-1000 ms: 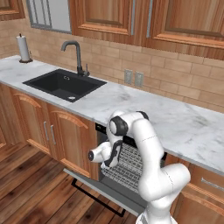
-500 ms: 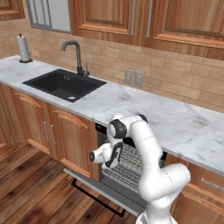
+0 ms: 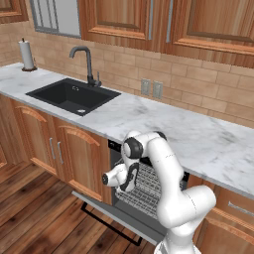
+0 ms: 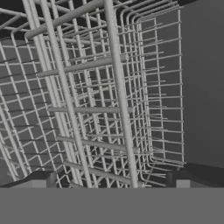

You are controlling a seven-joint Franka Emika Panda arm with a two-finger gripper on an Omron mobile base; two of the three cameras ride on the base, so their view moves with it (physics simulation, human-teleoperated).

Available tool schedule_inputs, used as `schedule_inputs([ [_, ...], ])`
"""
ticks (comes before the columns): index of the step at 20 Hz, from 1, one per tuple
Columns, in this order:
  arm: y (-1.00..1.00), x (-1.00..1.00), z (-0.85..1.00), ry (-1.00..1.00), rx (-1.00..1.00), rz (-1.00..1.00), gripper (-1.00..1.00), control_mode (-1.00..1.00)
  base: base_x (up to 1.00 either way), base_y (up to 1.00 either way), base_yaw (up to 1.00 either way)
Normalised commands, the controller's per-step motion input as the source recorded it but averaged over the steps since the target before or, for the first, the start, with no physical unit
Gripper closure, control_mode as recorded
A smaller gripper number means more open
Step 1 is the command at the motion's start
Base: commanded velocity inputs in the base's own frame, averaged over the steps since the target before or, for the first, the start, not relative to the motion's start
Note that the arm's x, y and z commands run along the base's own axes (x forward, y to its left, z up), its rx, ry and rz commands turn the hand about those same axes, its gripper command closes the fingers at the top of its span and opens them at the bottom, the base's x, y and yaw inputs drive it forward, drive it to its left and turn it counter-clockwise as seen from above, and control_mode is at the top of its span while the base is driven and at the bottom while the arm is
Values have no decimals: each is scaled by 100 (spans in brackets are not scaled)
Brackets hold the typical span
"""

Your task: Open the dishwasher door and pull out the top rack.

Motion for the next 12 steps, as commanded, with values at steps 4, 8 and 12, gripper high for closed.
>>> schedule_inputs([
  [4,-3,14,-20,-3,-7,0,-100,-100,0,0,0],
  [8,-2,22,-20,-4,-7,0,-100,-100,0,0,0],
  [12,-6,25,-17,0,-2,0,-100,-100,0,0,0],
])
